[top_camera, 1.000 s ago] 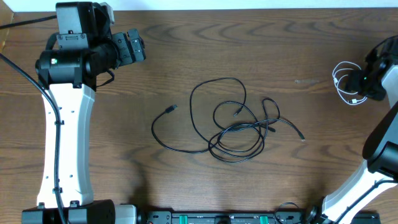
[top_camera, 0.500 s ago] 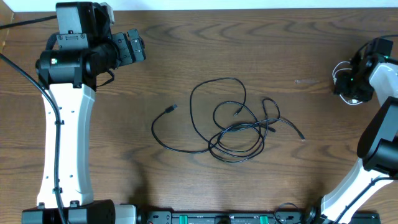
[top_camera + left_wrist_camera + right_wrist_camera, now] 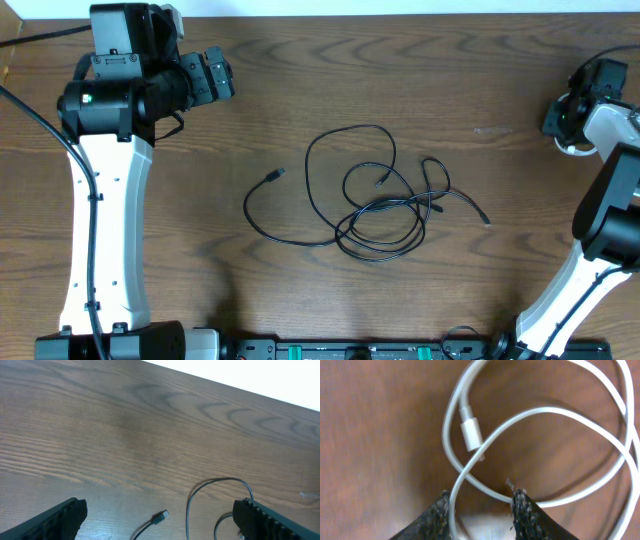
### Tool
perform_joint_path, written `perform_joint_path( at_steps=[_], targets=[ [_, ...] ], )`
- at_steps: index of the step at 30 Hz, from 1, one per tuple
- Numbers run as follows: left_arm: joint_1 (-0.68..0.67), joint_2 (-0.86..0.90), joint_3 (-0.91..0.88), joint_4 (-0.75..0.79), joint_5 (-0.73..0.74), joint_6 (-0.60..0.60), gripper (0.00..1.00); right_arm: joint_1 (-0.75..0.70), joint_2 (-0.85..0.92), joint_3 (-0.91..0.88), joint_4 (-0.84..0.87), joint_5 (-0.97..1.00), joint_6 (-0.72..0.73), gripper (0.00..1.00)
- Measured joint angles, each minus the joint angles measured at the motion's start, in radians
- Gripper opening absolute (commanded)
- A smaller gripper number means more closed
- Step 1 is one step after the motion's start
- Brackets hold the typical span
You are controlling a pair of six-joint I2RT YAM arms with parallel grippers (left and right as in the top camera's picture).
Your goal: Untangle cables
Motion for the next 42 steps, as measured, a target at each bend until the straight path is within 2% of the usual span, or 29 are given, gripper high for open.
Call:
perform_joint_path(
  at_steps=[3,6,7,10,12,14,18,23,25,28,34,38,42],
  targets=[
    [0.000,0.000,0.000,0.000,0.000,0.000,0.98,0.000,0.044,0.015,0.125,0.006,0.007,0.35],
    [0.000,0.000,0.000,-0.001,0.000,0.000,0.98,0.000,0.114,0.037,0.310,0.005,0.016,0.35],
    [0.000,0.000,0.000,0.000,0.000,0.000,0.98,0.000,0.153,0.043,0.428,0.010,0.026,0.36],
    [0.000,0.000,0.000,-0.001,0.000,0.000,0.98,0.000,0.204,0.048,0.570,0.037,0.063,0.38],
    [0.000,0.000,0.000,-0.003,0.000,0.000,0.98,0.000,0.222,0.047,0.634,0.062,0.093,0.42],
    [0.000,0.000,0.000,-0.008,0.000,0.000,0.98,0.000,0.234,0.079,0.614,0.077,0.114,0.47],
    [0.000,0.000,0.000,-0.024,0.000,0.000,0.98,-0.003,0.268,0.274,0.333,0.043,0.118,0.52],
    [0.000,0.000,0.000,-0.024,0.000,0.000,0.98,-0.003,0.325,0.596,-0.125,-0.055,0.089,0.69],
    [0.000,0.000,0.000,-0.024,0.000,0.000,0.98,-0.002,0.334,0.710,-0.267,-0.075,0.078,0.79],
    [0.000,0.000,0.000,-0.024,0.000,0.004,0.98,-0.002,0.336,0.921,-0.484,-0.091,0.071,0.85],
    [0.000,0.000,0.000,-0.024,0.000,0.051,0.98,-0.002,0.334,1.304,-0.840,-0.108,0.067,0.85],
    [0.000,-0.005,0.000,-0.024,0.000,0.071,0.98,-0.002,0.333,1.497,-1.016,-0.186,0.044,0.87],
    [-0.018,-0.066,0.000,-0.062,-0.054,0.079,0.98,0.000,0.302,1.585,-1.133,-0.296,0.023,0.89]
  ],
)
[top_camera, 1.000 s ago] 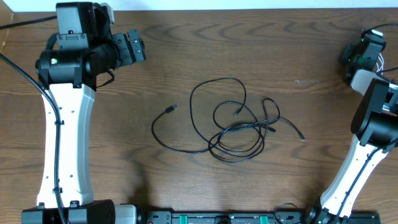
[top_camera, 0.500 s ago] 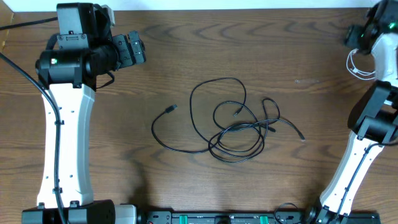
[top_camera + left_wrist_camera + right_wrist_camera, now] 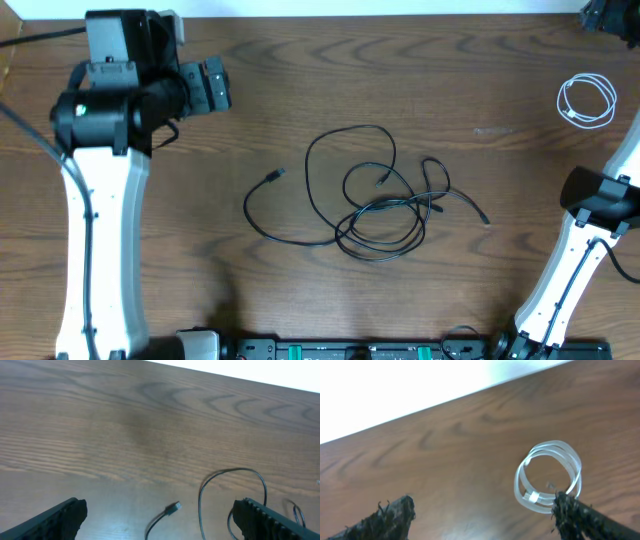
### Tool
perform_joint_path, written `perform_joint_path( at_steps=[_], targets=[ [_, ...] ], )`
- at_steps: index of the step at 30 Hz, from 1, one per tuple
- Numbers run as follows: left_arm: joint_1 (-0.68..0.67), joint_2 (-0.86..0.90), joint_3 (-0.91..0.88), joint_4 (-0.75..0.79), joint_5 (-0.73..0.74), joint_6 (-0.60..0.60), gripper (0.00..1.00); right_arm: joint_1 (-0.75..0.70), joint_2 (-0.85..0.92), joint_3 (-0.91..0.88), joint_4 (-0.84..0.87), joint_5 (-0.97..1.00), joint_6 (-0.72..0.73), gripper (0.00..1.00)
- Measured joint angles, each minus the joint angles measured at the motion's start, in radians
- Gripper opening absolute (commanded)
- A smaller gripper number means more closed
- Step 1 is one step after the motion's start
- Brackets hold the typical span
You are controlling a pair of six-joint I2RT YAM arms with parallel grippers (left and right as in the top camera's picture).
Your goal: Untangle cables
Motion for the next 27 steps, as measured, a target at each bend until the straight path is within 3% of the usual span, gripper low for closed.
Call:
perform_joint_path(
  at_steps=[7,15,16,19,27],
  targets=[
    [-0.045,-0.127,0.000,-0.096,-0.039,0.008,0.98,0.058,-0.122,0.001,-0.040,-0.061,-0.024,0.91],
    [-0.065,-0.134,0.000,-0.184,-0.048,0.008,0.98,0.117,-0.370,0.018,-0.122,-0.077,-0.032,0.90],
    [-0.076,-0.134,0.000,-0.185,-0.050,0.010,0.98,0.122,-0.393,0.023,-0.150,-0.077,-0.031,0.95],
    [-0.115,-0.134,0.000,-0.182,-0.051,0.012,0.98,0.140,-0.420,0.023,-0.179,-0.086,-0.030,0.95],
    [-0.150,-0.111,0.000,-0.177,-0.050,-0.020,0.98,0.262,-0.411,-0.193,-0.181,-0.106,-0.024,0.99]
  ],
)
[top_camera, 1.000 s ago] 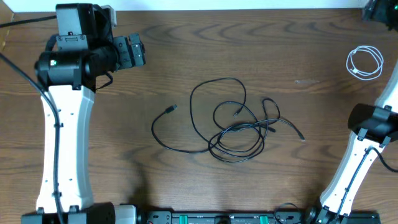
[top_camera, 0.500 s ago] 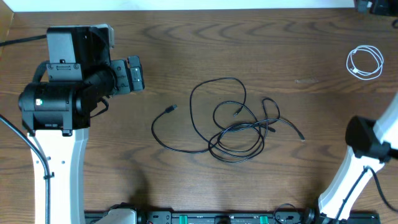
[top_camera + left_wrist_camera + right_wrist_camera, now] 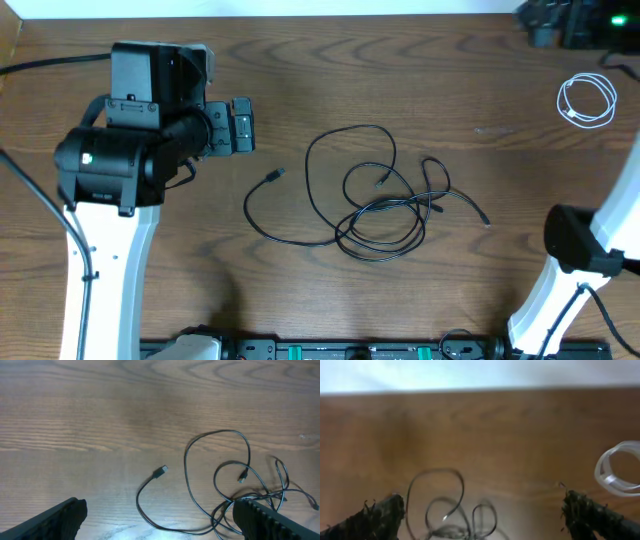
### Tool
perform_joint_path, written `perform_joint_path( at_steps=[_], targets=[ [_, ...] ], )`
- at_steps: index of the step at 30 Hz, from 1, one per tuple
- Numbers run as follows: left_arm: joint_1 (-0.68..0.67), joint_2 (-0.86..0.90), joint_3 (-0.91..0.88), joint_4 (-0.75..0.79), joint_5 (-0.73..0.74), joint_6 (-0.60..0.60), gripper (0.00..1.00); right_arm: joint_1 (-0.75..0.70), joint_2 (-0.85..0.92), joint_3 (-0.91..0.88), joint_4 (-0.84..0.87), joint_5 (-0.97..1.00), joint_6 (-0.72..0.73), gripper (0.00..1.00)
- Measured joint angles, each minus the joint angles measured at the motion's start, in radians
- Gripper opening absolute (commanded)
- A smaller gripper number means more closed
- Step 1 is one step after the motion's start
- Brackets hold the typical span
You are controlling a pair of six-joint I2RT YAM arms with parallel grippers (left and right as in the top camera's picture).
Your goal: Untangle cables
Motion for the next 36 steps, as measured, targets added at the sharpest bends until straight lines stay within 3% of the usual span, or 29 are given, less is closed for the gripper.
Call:
perform_joint_path(
  at_steps=[4,6,8,13,17,23,28,36],
  targets=[
    [0.000,0.031,-0.021,0.000,0.014,-0.012,0.98,0.041,-0.006,-0.219,-0.002,0.024,0.016,0.99],
    [0.000,0.044,-0.060,0.007,0.015,-0.015,0.98,0.040,-0.046,-0.424,-0.003,0.074,0.021,0.99],
    [0.000,0.045,-0.082,0.023,0.018,-0.017,0.99,0.040,-0.157,-0.614,0.005,0.116,0.026,0.99],
    [0.000,0.048,-0.107,0.058,0.027,-0.045,0.99,0.040,-0.399,-0.806,0.016,0.150,0.055,0.99],
    [0.000,0.072,-0.111,0.061,0.062,-0.060,0.99,0.040,-0.527,-0.955,0.103,0.156,0.074,0.99],
    [-0.024,0.189,-0.112,0.068,0.127,-0.068,0.99,0.039,-0.490,-1.318,0.336,0.149,0.085,0.99],
    [-0.107,0.236,-0.113,0.114,0.135,-0.068,0.99,0.039,-0.490,-1.417,0.430,0.137,0.090,0.99],
    [-0.237,0.307,-0.134,0.155,0.135,-0.029,0.98,-0.010,-0.490,-1.427,0.491,0.125,0.112,0.99]
  ],
)
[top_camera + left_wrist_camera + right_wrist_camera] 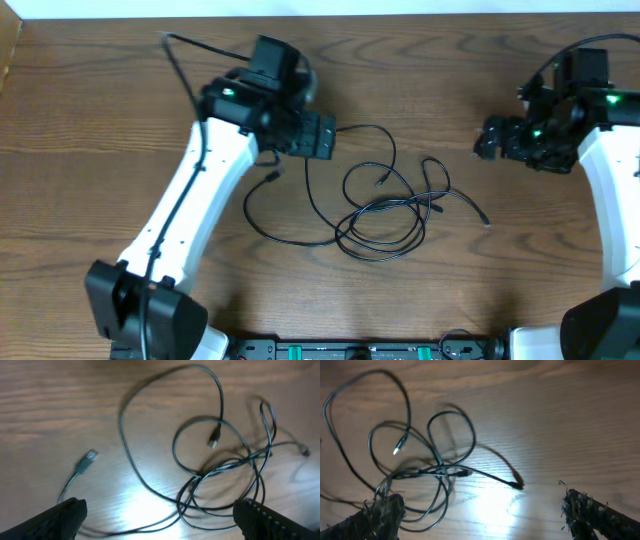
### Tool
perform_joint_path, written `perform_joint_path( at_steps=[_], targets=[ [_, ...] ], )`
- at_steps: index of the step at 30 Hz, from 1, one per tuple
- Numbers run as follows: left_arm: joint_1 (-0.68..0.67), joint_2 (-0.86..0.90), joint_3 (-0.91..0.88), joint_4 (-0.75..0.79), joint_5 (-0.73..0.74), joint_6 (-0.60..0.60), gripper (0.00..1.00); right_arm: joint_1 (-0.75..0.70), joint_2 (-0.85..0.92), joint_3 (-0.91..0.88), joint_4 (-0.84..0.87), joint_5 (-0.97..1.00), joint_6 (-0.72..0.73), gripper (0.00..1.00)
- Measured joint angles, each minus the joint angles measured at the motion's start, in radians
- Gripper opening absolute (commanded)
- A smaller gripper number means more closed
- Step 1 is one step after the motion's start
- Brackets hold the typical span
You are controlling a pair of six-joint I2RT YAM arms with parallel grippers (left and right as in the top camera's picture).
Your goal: Untangle cables
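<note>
A tangle of thin black cables [375, 205] lies mid-table, its loops crossing one another. One plug end [277, 175] trails out to the left and another [484, 220] to the right. My left gripper [318, 135] hovers open above the tangle's upper left loop. In the left wrist view the knot [220, 475] and the left plug [90, 455] show between the wide-apart fingers of the left gripper [160, 520]. My right gripper [492, 140] is open, just right of the tangle. In its wrist view the right gripper [485, 517] has the loops [420, 472] and the right plug [517, 485] below it.
The brown wooden table [100, 280] ends at a white strip along its back edge. A black rail with green connectors [350, 350] runs along the front edge. The right arm [600, 170] crosses the table's right side.
My left gripper has moved from left of the tangle to above its upper left loop. My right gripper has come from the back right corner to just right of the tangle. The white coil no longer shows.
At first my right gripper sat low over a white coiled cable at the far right, with the left arm at the far left. Then the coil lay alone and the right gripper was at the back edge. Both grippers now hang open near the black tangle, which has not moved.
</note>
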Motion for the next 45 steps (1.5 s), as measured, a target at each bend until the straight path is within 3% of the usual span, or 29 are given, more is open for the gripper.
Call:
perform_joint_path(
  at_steps=[8,17,26,36,45],
  targets=[
    [-0.082,0.008,-0.122,0.135,0.000,0.027,0.98,-0.163,0.000,0.000,0.006,0.000,0.011,0.99],
    [-0.167,0.010,-0.249,0.284,0.000,0.037,0.98,-0.169,0.000,0.000,0.008,-0.001,0.011,0.99],
    [-0.273,0.111,-0.255,0.374,0.000,0.040,1.00,-0.169,0.000,-0.001,0.010,-0.001,0.011,0.99],
    [-0.325,0.216,-0.257,0.531,-0.001,0.041,0.88,-0.169,0.000,-0.001,0.011,-0.001,0.011,0.99],
    [-0.284,0.234,-0.257,0.549,-0.190,0.003,0.89,-0.169,0.000,-0.002,0.018,-0.001,0.011,0.99]
  ],
)
